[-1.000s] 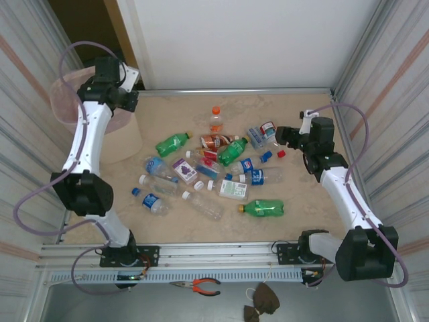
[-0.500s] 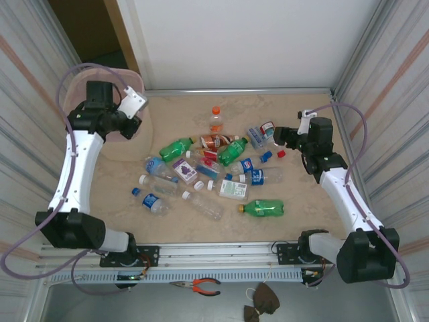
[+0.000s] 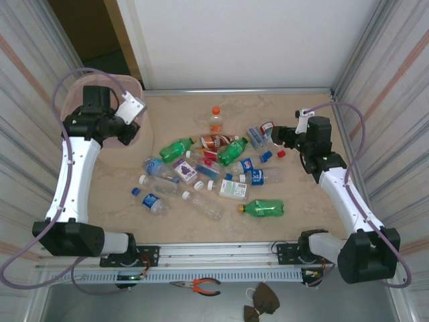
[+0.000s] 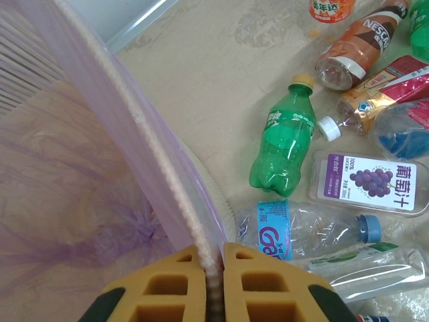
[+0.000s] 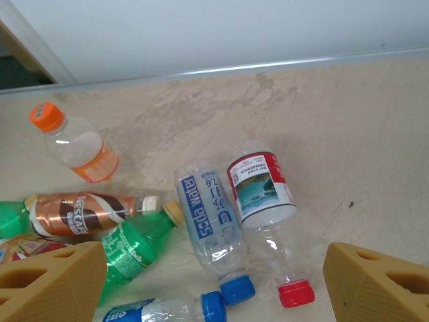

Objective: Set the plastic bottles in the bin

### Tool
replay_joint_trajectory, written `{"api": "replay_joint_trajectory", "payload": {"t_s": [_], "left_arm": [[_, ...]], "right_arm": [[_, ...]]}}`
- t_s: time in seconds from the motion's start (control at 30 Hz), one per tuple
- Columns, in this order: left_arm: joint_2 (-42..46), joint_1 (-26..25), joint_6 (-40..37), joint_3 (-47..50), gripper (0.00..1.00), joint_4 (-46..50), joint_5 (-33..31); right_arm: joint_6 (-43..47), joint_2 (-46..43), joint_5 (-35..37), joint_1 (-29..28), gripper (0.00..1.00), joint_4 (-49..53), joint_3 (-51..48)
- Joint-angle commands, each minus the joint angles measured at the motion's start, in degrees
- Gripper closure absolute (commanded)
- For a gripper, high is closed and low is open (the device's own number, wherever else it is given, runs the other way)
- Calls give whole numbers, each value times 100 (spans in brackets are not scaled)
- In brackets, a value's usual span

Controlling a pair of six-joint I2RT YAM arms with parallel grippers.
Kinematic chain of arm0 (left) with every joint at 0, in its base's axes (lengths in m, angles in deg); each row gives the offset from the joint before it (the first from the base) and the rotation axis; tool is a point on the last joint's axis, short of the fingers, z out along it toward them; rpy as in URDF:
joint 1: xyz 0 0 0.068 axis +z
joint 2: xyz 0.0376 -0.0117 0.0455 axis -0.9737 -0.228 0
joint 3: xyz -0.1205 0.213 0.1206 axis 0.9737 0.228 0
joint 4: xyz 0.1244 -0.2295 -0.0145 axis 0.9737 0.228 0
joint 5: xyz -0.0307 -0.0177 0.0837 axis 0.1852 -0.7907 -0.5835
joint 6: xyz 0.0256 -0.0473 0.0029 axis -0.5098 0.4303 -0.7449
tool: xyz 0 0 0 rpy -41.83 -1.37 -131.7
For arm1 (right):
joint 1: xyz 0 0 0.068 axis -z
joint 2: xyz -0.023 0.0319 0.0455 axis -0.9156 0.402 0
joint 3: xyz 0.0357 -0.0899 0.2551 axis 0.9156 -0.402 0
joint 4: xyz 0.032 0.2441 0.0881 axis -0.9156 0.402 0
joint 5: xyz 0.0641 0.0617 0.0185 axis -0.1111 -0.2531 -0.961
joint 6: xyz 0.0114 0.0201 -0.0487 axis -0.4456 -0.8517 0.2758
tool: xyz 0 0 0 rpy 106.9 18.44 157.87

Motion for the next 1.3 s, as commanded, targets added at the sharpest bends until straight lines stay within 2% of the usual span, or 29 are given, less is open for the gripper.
{"api": "replay_joint_trajectory", "payload": {"t_s": [0.0,0.07,0.27,0.57,0.8,1.1,1.27], "left_arm": [[222,46,-295,-24,100,118,-67],[230,53,-316,-65,100,103,-58],[184,47,-339,-195,84,101,-189],[139,54,-298,-301,71,-16,-378],[204,51,-181,-520,60,-158,-146],[364,18,584,-956,45,-312,453],[614,-393,1288,-721,40,-559,349]], "right_arm": [[-20,-118,54,-48,17,-6,229],[-20,-121,67,-49,17,1,241],[-21,-162,129,-75,17,27,257],[-20,-184,222,-154,17,157,392],[-38,-223,268,-221,17,513,688],[-238,-155,312,-286,17,1846,1320],[-152,-170,192,-451,19,2724,1582]]}}
